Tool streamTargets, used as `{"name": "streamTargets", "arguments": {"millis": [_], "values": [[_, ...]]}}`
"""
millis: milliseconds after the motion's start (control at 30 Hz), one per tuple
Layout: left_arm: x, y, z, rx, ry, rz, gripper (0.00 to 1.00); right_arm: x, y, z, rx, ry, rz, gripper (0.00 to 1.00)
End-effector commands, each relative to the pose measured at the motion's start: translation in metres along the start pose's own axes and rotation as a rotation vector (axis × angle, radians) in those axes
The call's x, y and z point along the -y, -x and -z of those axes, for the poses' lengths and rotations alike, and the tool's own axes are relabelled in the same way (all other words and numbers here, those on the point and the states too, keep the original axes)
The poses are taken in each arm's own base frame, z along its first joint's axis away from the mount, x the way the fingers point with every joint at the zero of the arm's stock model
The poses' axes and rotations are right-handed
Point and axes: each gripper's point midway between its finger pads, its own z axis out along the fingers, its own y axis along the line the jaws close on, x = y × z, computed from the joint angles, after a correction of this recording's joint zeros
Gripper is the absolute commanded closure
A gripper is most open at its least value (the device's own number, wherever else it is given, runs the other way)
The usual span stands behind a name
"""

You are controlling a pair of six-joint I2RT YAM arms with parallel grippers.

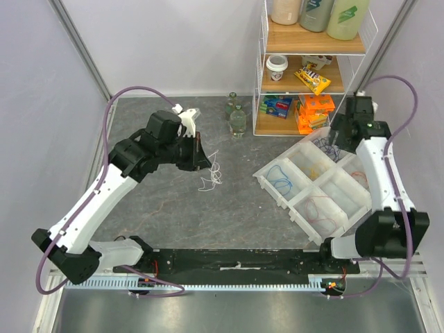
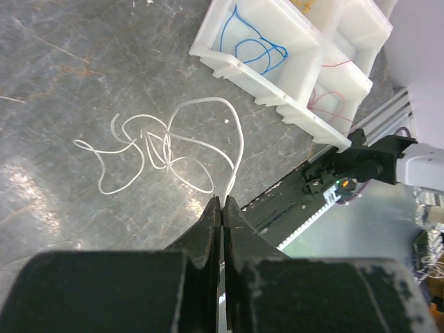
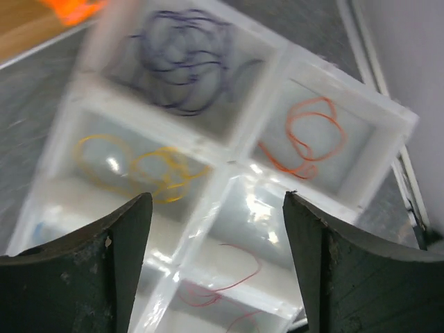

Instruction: Untangle the cables

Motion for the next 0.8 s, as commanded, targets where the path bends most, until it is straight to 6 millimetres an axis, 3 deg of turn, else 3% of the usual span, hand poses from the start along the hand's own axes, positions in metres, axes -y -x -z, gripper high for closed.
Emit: {"name": "streamTargets", "arguments": {"millis": [0, 133, 267, 400, 500, 600, 700, 767], "values": [[0.023, 0.005, -0.005, -0.011, -0.091, 0.131, 0.98, -0.093, 0.005, 0.073, 0.161, 0.367, 0.149, 0.16], [0.016, -0.016, -0.019, -0.046, -0.089, 0.232, 0.98, -0.186, -0.055, 0.125, 0.113, 0.805, 0.353, 0.17], [-0.01, -0.054, -0.042, -0.091, -0.04, 0.304, 0.98, -0.236, -0.138, 0.163, 0.067, 1.013, 0.585, 0.16], [-0.053, -0.102, -0.074, -0.131, 0.056, 0.312, 0.98, -0.257, -0.197, 0.164, 0.048, 1.068, 0.681, 0.15], [-0.071, -0.123, -0.086, -0.182, 0.12, 0.346, 0.98, -0.266, -0.207, 0.17, -0.02, 1.08, 0.659, 0.15], [-0.075, -0.134, -0.096, -0.221, 0.128, 0.366, 0.96, -0.27, -0.212, 0.179, -0.062, 1.124, 0.681, 0.15], [-0.086, -0.136, -0.101, -0.214, 0.177, 0.361, 0.85, -0.273, -0.226, 0.168, -0.109, 1.128, 0.738, 0.16], [-0.09, -0.136, -0.099, -0.197, 0.2, 0.377, 0.71, -0.276, -0.239, 0.156, -0.156, 1.112, 0.766, 0.16]]}}
